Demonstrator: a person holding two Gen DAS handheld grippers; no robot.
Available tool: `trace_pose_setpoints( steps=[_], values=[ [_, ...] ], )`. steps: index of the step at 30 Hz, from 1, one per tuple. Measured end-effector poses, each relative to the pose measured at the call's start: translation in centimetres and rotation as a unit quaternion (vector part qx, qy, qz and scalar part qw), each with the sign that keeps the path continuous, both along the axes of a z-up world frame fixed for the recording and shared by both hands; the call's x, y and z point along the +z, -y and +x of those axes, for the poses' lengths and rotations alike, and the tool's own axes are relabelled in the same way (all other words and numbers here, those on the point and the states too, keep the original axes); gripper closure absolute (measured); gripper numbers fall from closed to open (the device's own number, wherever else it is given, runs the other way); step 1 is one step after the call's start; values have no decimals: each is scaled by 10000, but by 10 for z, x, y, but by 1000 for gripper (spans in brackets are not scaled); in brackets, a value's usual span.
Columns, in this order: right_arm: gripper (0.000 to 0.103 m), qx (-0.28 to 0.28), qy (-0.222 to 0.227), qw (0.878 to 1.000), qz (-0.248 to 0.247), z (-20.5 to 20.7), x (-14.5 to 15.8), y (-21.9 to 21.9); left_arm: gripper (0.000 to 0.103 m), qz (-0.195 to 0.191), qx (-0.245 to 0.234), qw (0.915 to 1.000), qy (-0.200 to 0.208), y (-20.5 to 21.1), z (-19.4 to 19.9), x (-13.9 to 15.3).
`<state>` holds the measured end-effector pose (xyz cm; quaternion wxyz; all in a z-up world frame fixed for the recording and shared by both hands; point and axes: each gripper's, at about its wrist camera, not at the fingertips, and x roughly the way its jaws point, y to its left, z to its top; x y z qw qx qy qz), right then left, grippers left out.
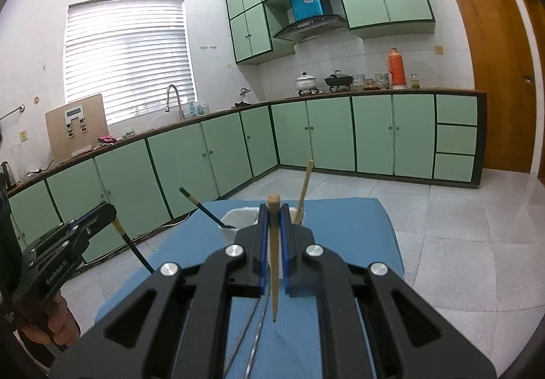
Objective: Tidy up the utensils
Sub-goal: 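Lift both chopsticks and carry them over the white holder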
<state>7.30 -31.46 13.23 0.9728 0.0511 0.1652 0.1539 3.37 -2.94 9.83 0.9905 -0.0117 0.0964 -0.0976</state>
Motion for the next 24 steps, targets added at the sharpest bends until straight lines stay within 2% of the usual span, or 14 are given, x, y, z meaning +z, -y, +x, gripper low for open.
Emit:
trace_pose_setpoints(
  steps=[8, 19, 24],
  values=[
    [97, 153, 239, 9995, -124, 13, 34, -10, 96, -34, -2, 9996, 270, -1, 15, 28],
    [97, 20, 851, 9962, -177, 46, 89, -19, 96, -206, 77, 9950, 974, 2, 52, 88],
    [97, -82, 900, 9956, -256, 66, 96, -20, 96, -248, 141, 9914, 1279, 6, 68, 105]
  ],
)
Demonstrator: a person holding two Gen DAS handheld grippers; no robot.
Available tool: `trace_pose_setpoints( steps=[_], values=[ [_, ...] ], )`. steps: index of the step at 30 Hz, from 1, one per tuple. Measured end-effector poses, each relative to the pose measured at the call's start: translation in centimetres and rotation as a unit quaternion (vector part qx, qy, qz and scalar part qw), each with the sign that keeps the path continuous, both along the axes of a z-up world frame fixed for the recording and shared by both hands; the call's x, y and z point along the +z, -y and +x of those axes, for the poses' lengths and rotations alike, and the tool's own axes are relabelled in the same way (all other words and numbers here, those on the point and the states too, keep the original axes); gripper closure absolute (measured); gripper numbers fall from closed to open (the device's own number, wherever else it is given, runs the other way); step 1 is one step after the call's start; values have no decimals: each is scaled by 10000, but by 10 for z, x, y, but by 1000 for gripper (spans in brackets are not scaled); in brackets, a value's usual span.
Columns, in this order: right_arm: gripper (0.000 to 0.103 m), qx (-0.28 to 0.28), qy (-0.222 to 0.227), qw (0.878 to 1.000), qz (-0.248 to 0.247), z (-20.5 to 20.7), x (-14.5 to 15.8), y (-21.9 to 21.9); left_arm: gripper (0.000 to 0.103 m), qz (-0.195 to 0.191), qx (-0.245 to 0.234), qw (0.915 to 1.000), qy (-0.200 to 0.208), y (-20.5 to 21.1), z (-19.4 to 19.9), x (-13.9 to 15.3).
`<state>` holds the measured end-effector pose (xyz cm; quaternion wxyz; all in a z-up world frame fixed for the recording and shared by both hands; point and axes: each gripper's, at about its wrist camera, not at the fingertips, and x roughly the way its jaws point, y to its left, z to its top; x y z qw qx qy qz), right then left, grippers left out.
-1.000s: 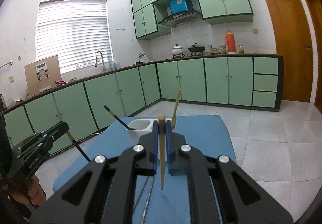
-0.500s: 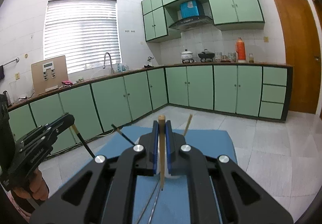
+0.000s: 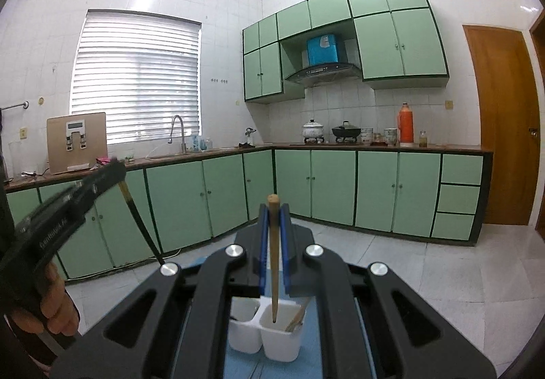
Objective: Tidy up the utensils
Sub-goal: 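Lift both chopsticks and carry them over the white holder, then lower both chopsticks into the holder and open both tools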
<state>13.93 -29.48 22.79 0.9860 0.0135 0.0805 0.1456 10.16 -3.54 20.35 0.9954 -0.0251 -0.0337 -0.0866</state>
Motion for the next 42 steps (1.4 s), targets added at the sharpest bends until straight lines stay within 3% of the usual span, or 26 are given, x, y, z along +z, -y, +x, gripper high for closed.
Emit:
trace_pose_setpoints(
  steps=[5, 10, 18, 31, 42],
  values=[
    [97, -138, -127, 9998, -49, 27, -14, -4, 96, 5, 113, 9999, 61, 8, 30, -7],
    [97, -227, -324, 9992, -60, 55, -38, -10, 96, -133, 152, 9997, -164, 6, 65, -29],
    [97, -260, -692, 9972, -151, 92, -78, -22, 96, 14, 193, 9979, -620, 8, 113, -64],
    [97, -203, -982, 9946, -260, 111, -118, -33, 96, -16, 200, 9909, -1334, 1, 160, -118],
    [97, -269, -1007, 9942, -264, 113, -133, -33, 95, 102, 322, 9861, -1625, -4, 169, -146]
  ],
)
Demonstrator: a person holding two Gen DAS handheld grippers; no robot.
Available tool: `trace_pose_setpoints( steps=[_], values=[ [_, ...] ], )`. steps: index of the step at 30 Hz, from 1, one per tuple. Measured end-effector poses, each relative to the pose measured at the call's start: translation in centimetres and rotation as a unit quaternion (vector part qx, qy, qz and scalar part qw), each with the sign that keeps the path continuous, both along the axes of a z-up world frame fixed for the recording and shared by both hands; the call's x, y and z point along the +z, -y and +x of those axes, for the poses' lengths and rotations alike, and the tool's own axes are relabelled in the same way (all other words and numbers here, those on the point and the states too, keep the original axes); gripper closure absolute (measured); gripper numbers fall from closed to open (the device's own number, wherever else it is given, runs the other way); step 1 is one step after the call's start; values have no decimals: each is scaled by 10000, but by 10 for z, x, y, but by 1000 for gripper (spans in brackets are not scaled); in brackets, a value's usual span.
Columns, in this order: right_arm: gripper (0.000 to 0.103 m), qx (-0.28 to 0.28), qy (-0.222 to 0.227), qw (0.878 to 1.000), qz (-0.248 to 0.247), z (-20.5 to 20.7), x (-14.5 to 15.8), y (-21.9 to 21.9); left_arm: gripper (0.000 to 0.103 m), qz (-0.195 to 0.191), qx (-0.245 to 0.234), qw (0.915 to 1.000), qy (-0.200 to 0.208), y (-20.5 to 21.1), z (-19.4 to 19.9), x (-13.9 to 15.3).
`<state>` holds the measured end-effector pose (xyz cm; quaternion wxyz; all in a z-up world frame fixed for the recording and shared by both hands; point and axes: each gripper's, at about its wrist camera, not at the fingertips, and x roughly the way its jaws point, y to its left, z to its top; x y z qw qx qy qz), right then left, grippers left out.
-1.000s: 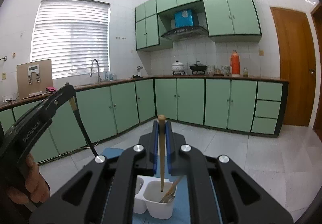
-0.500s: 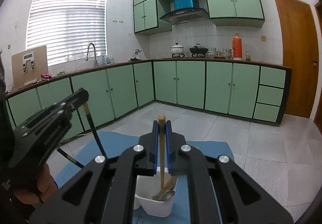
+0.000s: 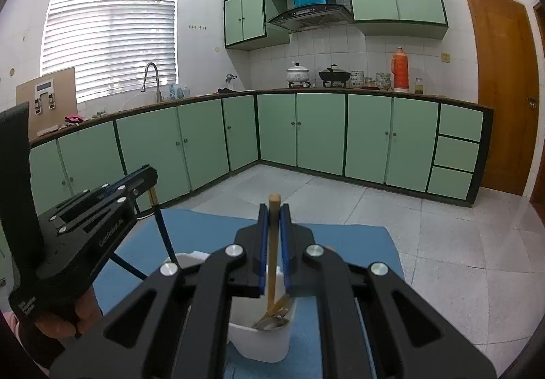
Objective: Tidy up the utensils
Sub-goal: 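Lower both chopsticks into the holder and open both tools, then withdraw both tools from the holder toward the grey chopsticks on the cloth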
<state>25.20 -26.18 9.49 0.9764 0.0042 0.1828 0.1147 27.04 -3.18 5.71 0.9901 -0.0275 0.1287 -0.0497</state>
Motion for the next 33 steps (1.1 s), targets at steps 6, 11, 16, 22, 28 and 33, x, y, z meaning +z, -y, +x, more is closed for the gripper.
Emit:
trace_pose_setpoints(
  steps=[6, 11, 16, 22, 28, 33],
  values=[
    [95, -58, -35, 10000, 69, -4, -1, 10, 89, -22, 14, 10000, 11, -4, -8, 1],
    [74, -115, 107, 9998, 81, -15, 2, 16, 65, -80, 65, 9998, 147, -7, -23, 12],
    [58, -197, 374, 9990, 157, -35, 13, 27, 47, -153, 86, 9994, 314, -13, -40, 24],
    [30, -385, 763, 9961, 219, -68, 24, 44, 25, -133, 86, 9983, 554, -17, -75, 34],
    [14, -440, 938, 9944, 227, -102, 23, 55, 15, -141, 47, 9984, 553, -19, -105, 30],
    [8, -413, 935, 9943, 296, -128, 15, 57, 9, -134, -19, 9989, 448, -19, -129, 21]
  ],
)
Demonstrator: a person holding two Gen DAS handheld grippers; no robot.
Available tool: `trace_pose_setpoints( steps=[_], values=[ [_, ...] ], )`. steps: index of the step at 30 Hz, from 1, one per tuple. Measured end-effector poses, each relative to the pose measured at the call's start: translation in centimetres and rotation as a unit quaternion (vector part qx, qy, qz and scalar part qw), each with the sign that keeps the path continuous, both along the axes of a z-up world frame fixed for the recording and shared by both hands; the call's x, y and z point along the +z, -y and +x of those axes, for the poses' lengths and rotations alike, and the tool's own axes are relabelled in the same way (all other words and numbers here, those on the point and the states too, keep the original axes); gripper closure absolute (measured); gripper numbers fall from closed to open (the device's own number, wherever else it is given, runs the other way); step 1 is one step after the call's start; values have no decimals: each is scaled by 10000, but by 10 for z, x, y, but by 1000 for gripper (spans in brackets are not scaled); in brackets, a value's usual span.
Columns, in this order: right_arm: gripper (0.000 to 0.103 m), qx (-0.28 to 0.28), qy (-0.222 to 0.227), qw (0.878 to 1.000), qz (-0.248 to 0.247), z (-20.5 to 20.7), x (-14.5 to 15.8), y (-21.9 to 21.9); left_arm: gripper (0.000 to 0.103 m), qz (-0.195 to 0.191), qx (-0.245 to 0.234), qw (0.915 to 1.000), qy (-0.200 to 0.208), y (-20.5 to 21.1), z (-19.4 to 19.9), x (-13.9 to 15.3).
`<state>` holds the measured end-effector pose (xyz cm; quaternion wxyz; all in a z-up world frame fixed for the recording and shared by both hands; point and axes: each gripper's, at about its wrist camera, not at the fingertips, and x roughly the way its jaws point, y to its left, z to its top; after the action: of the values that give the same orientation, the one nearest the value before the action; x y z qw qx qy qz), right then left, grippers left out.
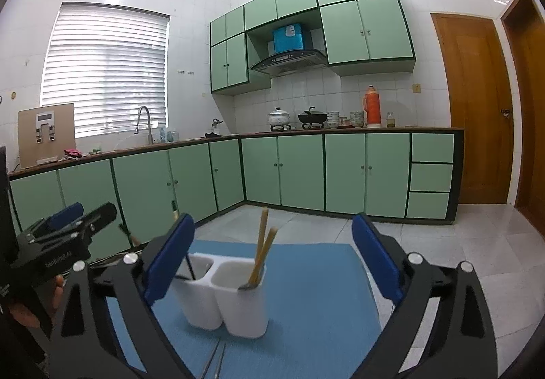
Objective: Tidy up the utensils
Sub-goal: 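Withdraw both tools from the holder toward the grey chopsticks on the cloth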
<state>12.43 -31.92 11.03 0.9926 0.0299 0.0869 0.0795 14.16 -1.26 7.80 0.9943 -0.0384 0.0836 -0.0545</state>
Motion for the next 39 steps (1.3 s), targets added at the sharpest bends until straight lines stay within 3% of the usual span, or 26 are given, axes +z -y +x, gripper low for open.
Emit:
trace_pose_setpoints(
  steps=[15, 31, 39],
  values=[
    [5, -134, -488, 9987, 83, -53, -58, 2, 6, 170, 94, 9991, -388, -4, -66, -53],
    [5, -86, -1182, 9928, -141, -117, -158, -33, 6, 603, 331, 9890, -1310, -17, -124, -155],
    [8, -182, -1102, 9933, -284, -146, -185, -52, 6, 630, 419, 9873, -1397, -27, -140, -166]
  ],
)
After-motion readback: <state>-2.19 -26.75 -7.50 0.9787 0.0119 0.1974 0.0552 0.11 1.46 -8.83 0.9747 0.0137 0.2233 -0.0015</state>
